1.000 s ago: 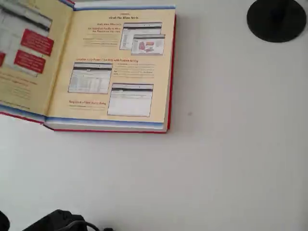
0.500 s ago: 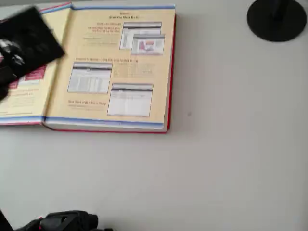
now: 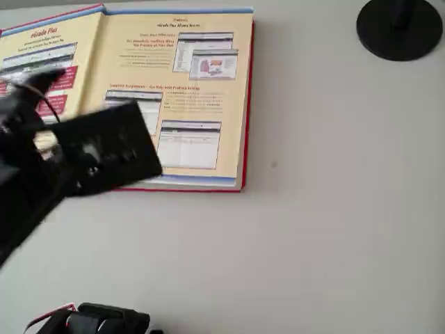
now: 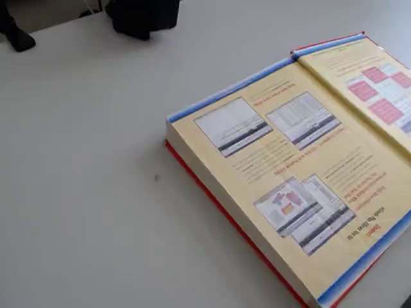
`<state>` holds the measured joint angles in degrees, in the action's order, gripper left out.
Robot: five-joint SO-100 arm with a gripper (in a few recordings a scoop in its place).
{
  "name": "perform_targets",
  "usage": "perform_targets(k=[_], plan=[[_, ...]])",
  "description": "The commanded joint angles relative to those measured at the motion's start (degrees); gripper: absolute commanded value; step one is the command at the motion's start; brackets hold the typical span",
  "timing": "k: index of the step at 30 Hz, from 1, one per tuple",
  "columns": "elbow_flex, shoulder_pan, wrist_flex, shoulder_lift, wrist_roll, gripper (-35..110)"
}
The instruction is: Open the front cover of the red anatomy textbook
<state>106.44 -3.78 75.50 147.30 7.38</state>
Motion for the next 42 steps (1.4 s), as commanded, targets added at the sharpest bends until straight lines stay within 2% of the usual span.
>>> perform_targets(k=[1, 10, 17, 42], plan=[[18.1, -0.7, -5.0, 9.9, 0.3, 3], [50.2, 0.6, -3.9, 41.1, 2.7, 0], [63.5, -3.3, -5.4, 41.0, 2.3, 0], [64.5, -3.1, -5.4, 41.0, 2.2, 0]])
